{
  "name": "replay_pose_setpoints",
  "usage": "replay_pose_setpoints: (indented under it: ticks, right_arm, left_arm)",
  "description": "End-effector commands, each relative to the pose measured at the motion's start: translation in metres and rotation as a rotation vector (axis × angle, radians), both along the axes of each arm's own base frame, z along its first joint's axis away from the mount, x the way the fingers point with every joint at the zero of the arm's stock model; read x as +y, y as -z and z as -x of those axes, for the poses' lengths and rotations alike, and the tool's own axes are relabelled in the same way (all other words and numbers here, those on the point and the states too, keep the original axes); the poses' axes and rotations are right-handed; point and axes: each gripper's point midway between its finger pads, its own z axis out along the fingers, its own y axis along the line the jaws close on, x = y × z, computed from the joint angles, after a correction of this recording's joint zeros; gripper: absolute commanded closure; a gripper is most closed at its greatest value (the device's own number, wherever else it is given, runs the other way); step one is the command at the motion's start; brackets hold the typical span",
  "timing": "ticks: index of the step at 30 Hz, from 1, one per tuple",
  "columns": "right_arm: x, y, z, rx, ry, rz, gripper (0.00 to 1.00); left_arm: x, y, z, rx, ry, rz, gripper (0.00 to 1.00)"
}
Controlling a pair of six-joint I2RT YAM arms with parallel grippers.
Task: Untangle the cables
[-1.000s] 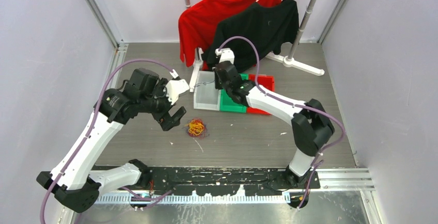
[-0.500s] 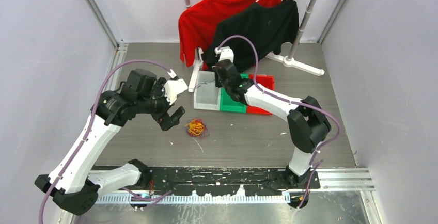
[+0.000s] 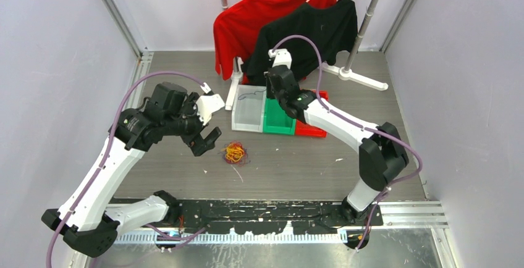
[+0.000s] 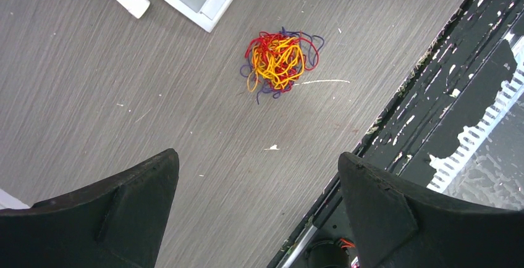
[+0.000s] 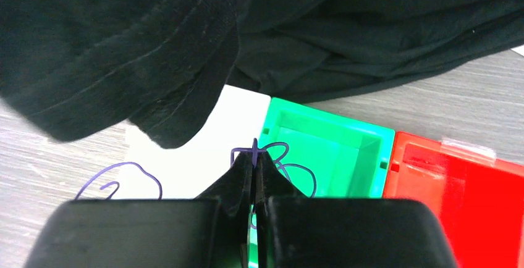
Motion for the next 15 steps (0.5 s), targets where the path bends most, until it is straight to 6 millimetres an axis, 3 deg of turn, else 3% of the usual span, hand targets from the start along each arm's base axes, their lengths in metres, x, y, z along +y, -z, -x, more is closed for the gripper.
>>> replay_pose_setpoints:
  ticks: [1,8,15]
  right_arm:
    - [-0.004,0.007,-0.007,0.032,0.069,0.145,0.99]
    - [0.02,0.007,-0.007,-0.026,0.079,0.415,0.99]
    - [0.066,0.021,-0.009,-0.04,-0.003,0.561,0.99]
  left_arm:
    - [-0.004,-0.022,-0.01,-0.077,-0.012,0.045,0.01]
    - [-0.003,-0.023,-0.011,-0.082,-0.013,0.043,0.01]
    - [-0.002,-0.024,-0.011,-0.089,-0.014,0.042,0.01]
